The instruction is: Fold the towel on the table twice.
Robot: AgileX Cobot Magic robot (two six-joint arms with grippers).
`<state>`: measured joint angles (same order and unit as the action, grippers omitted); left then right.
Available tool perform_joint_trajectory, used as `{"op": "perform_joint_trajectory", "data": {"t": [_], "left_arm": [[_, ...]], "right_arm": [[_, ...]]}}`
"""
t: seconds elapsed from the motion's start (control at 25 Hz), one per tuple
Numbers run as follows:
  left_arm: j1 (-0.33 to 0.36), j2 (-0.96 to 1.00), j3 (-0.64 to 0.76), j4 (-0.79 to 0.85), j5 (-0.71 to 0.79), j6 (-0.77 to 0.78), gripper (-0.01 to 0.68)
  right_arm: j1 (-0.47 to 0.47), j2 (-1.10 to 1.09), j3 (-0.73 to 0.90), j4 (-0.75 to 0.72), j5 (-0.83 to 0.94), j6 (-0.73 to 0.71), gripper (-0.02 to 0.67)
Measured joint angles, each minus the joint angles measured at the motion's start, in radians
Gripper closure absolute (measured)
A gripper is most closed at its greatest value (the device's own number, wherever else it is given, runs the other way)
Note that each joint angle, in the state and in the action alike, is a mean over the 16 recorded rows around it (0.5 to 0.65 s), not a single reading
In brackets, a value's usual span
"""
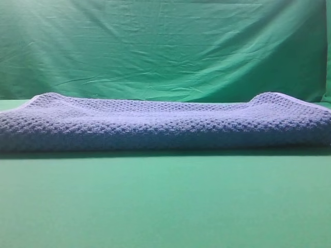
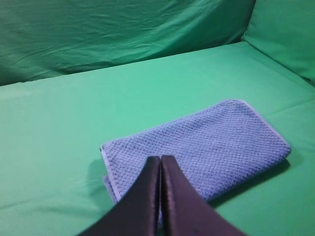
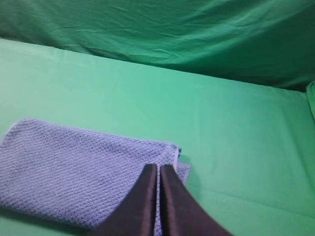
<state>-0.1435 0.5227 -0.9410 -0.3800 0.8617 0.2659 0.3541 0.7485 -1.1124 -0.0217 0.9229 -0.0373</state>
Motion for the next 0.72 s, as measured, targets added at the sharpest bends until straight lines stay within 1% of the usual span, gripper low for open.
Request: {"op": "perform_joint_trajectory", "data": {"t": [0.36,0.56,0.72], "left_arm": [[0.0,-0.303,0.224,0.022,-0.057,-0.028,0.673],[0.0,-0.41,0.307,0.051,-0.076,-0.073,0.673],[0.0,-0.468,0.345,0.09,-0.077,-0.124,0.673]], "right_arm": [[0.0,-0.247,0.237,0.026,-0.103,-0.042,0.649],[0.0,-0.366,0.34,0.04,-0.144,-0.052,0.649],[0.0,-0.453,0.398,0.048,-0.165,-0.057,0.649]]}}
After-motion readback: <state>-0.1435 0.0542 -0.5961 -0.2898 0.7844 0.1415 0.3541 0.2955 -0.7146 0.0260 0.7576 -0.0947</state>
